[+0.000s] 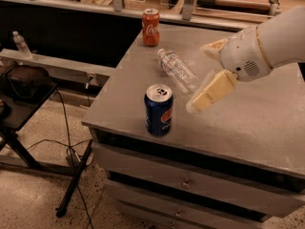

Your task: Move pepsi can near coke can

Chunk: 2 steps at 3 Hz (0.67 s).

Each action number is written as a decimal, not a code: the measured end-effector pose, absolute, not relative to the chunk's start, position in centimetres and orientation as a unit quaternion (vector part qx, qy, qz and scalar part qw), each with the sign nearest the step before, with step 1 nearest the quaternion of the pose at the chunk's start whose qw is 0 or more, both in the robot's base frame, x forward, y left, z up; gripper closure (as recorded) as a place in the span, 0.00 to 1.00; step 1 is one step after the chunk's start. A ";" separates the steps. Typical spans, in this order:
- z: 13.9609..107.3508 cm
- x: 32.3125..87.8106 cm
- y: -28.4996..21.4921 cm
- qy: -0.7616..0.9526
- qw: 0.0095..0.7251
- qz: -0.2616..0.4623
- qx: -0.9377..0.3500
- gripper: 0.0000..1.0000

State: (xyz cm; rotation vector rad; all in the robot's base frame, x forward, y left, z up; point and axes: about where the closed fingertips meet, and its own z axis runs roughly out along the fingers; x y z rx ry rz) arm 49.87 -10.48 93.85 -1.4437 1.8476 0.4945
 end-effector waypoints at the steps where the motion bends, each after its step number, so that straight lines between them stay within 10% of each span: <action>1: 93.5 50.2 -10.2 0.715 0.368 0.196 -0.561 0.00; 2: 93.7 50.3 -9.7 0.698 0.391 0.212 -0.562 0.00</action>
Offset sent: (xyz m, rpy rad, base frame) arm 0.0008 0.0222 0.0205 0.5364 -0.2698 0.2192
